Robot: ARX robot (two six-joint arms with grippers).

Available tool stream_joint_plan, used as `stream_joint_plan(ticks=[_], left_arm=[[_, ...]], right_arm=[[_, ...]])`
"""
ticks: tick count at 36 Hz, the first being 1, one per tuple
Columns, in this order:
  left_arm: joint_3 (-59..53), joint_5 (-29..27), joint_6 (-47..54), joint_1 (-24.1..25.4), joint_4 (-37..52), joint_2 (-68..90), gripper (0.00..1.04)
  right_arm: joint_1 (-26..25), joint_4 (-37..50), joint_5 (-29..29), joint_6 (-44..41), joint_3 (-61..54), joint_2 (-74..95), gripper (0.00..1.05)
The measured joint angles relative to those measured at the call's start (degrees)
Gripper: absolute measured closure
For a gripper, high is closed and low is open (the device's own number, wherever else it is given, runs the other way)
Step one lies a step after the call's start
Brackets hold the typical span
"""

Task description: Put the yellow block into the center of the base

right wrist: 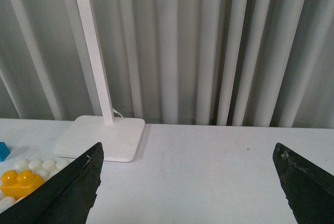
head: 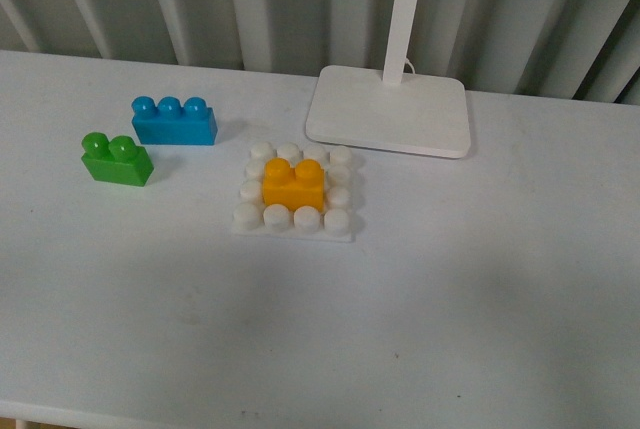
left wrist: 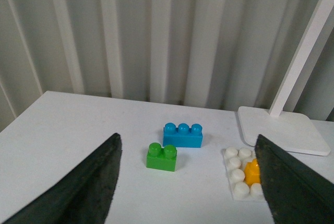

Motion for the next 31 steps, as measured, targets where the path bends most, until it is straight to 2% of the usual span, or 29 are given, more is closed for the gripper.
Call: stream_joint_plan(ticks=[2, 4, 5, 7, 31], left_arm=[[0.0, 0.0, 0.0, 0.0, 0.0, 0.0, 0.19], [0.0, 0.0, 0.0, 0.0, 0.0, 0.0, 0.07], [0.0, 0.0, 0.15, 0.0, 0.0, 0.0, 0.05], [0.0, 0.0, 0.15, 0.0, 0.0, 0.0, 0.07], [0.0, 0.0, 0.15, 0.0, 0.0, 0.0, 0.06]], right_arm=[[0.0, 0.0, 0.0, 0.0, 0.0, 0.0, 0.09], [0.0, 0.0, 0.0, 0.0, 0.0, 0.0, 0.09], [0.0, 0.0, 0.0, 0.0, 0.0, 0.0, 0.09], [0.0, 0.0, 0.0, 0.0, 0.0, 0.0, 0.09], [0.0, 0.0, 0.0, 0.0, 0.0, 0.0, 0.09]])
